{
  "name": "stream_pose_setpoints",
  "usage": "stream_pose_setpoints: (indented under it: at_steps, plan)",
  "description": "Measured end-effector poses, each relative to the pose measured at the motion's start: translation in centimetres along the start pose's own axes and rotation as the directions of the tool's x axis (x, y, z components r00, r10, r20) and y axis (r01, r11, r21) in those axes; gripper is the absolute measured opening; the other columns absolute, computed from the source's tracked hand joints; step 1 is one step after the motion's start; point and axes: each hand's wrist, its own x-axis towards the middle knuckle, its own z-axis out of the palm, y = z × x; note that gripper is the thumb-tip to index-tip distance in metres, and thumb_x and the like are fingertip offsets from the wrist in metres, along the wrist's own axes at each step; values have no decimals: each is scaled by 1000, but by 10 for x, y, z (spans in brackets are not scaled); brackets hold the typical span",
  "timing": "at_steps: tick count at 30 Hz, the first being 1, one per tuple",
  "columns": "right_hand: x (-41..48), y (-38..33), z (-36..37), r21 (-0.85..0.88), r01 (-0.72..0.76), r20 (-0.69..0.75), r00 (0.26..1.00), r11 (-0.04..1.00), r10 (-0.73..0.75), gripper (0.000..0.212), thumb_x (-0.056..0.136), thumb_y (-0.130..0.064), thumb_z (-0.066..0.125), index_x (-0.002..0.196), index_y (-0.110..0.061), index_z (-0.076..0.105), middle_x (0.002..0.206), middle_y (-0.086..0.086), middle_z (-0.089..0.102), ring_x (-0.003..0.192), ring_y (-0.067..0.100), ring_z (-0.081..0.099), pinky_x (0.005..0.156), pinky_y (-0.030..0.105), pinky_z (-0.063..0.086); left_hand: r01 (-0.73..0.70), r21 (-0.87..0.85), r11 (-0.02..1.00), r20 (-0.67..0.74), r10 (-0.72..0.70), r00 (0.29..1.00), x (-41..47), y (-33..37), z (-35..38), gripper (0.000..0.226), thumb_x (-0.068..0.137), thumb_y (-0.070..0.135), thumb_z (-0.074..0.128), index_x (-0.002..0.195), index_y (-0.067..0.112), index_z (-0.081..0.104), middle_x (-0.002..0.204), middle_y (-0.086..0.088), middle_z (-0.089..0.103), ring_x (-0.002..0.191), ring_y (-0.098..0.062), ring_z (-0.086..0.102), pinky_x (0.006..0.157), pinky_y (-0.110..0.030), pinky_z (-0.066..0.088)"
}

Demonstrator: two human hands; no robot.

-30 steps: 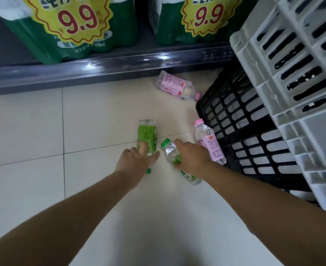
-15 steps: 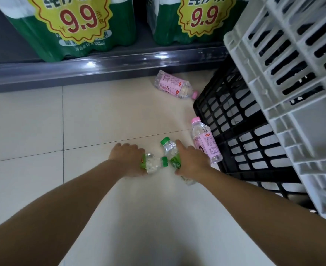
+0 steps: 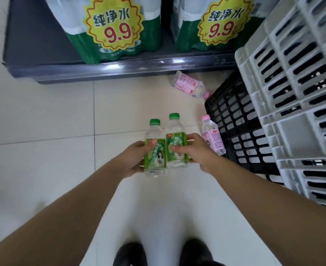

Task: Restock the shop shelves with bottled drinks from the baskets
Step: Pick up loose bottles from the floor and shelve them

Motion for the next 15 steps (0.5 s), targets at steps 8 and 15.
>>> stream_pose_setpoints:
  at_steps: [8, 15]
  plan:
    - [-116, -60, 5, 42, -17, 100, 995, 999, 13, 54, 69, -11, 84, 111, -22, 51, 114, -2, 64, 99, 18, 65, 87, 44, 53, -23, -202, 979, -153, -8, 988, -138, 37, 18, 46, 89, 33, 62, 124, 12, 43, 105, -12, 66, 98, -32, 65, 88, -52, 53]
    - [-226, -146, -2, -3, 50, 227, 973, 999, -48, 87, 70, -10, 83, 139, -39, 38, 121, 4, 56, 108, 23, 61, 93, 47, 51, -95, -271, 958, -217, 35, 975, -255, 93, 21, 43, 88, 23, 65, 124, 13, 45, 108, -14, 67, 99, -32, 66, 88, -50, 53]
